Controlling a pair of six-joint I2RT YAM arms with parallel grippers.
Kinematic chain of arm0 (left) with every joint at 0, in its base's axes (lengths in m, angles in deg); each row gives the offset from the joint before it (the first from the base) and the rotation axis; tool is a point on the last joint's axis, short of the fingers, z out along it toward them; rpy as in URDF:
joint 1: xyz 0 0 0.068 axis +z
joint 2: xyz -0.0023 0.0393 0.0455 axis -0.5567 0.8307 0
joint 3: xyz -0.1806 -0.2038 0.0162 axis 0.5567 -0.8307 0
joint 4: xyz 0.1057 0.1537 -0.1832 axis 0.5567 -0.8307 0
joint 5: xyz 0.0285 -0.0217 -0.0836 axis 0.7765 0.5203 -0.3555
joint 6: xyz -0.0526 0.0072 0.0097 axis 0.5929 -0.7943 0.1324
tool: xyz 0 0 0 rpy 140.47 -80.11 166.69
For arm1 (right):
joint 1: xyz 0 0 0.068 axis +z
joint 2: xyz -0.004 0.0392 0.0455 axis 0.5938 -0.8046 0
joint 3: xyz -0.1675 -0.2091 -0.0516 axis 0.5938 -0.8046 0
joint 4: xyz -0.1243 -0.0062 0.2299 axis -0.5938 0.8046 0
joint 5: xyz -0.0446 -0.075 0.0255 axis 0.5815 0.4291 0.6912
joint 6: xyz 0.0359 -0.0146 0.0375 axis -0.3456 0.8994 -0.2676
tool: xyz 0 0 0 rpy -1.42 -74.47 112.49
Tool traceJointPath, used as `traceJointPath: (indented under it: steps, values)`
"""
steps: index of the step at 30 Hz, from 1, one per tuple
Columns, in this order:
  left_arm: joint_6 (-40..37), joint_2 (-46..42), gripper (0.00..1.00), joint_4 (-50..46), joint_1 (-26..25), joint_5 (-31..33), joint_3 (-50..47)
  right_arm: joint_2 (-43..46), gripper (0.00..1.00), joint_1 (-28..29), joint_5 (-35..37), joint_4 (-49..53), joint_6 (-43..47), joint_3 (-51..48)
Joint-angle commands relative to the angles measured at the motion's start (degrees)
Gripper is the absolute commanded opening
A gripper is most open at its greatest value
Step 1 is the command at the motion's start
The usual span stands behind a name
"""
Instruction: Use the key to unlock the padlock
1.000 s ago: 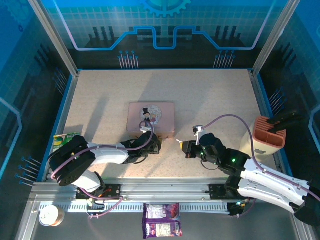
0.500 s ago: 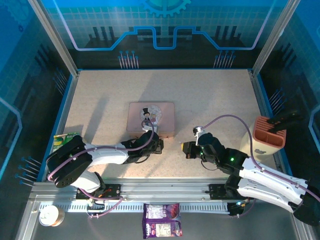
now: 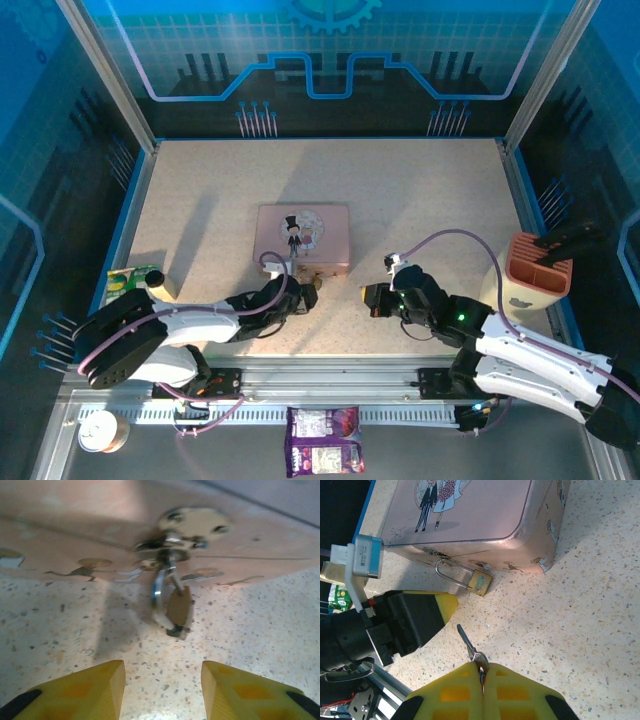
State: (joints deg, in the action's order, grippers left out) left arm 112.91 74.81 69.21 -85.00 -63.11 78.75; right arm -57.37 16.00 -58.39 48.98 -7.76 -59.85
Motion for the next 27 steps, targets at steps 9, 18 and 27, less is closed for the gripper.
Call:
traceJointPath:
  steps: [9,18,27]
  values:
    - [4.5,12.4,0.47,13.3,0.3,4.7,3.6,3.2,0.0,-0.2,0.1,-0.3,-1.0,-0.5]
    - [4.2,16.4,0.37,13.0,1.0,5.5,6.8,4.0,0.0,-0.2,0.4,1.3,-0.7,-0.2]
    - [5.2,13.2,0.24,11.0,0.9,5.0,4.6,1.8,0.0,-0.2,-0.3,-0.3,-0.3,0.1]
